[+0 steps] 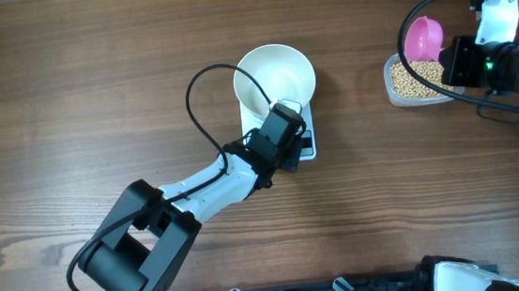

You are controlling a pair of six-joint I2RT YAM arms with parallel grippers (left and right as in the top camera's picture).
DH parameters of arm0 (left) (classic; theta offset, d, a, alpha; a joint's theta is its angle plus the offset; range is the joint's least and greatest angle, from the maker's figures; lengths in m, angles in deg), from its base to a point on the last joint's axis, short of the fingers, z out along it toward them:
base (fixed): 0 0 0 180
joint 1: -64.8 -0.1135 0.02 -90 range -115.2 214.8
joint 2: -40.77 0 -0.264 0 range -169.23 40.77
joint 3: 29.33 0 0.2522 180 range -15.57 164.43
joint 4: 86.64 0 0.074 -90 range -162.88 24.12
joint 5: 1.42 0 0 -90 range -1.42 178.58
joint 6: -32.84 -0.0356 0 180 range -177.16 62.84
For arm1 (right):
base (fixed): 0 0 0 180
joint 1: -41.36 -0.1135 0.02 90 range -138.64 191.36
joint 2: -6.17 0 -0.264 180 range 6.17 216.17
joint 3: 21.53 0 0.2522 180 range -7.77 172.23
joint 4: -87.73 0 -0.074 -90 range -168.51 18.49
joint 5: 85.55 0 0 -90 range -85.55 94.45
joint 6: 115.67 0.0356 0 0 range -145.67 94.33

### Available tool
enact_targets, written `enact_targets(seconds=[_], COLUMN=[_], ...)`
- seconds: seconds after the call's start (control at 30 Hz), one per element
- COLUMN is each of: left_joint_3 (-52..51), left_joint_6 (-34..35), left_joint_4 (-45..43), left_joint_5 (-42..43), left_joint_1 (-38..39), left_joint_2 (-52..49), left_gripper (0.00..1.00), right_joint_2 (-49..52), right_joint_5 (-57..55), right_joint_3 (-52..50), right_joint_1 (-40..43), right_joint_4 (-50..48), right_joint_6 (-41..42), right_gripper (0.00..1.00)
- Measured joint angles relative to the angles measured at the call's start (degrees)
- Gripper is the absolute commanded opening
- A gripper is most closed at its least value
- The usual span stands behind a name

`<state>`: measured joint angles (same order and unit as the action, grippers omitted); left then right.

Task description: Scoop item into bowl and weigh 150g on scale

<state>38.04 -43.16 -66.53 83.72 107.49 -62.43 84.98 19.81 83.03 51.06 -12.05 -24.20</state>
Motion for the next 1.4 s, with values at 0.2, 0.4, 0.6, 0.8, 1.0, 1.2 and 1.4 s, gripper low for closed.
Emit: enact_targets(seconds=[0.2, 0.4, 0.6, 0.8, 1.0, 1.2, 1.4], left_joint_3=[0.0, 0.0, 0.0, 0.1, 0.9, 1.0, 1.0], left_joint_6=[0.0, 0.0, 0.0, 0.0, 0.0, 0.0, 0.0], left_joint_4=[0.0, 0.0, 0.3, 0.0, -0.2, 0.1, 0.3], left_joint_5=[0.0, 0.0, 0.0, 0.0, 0.0, 0.0, 0.0], left_joint_1=[0.0, 0.0, 0.0, 0.0, 0.0, 0.0, 0.0], left_joint_2=[0.0, 0.0, 0.0, -0.6, -1.3, -1.3, -1.2], left_gripper=[0.04, 0.04, 0.04, 0.04, 0.04, 0.04, 0.04], right_joint_2=[0.0, 0.0, 0.0, 0.0, 0.0, 0.0, 0.0], right_joint_5=[0.0, 0.0, 0.0, 0.0, 0.0, 0.0, 0.0], right_joint_3=[0.0, 0.0, 0.0, 0.0, 0.0, 0.0, 0.0], right_joint_1=[0.0, 0.0, 0.0, 0.0, 0.0, 0.0, 0.0], right_joint_4=[0.0, 0.0, 0.0, 0.0, 0.0, 0.0, 0.3], right_joint_6=[0.0, 0.0, 0.0, 0.0, 0.0, 0.0, 0.0], right_gripper=[0.04, 0.04, 0.04, 0.04, 0.04, 0.04, 0.04])
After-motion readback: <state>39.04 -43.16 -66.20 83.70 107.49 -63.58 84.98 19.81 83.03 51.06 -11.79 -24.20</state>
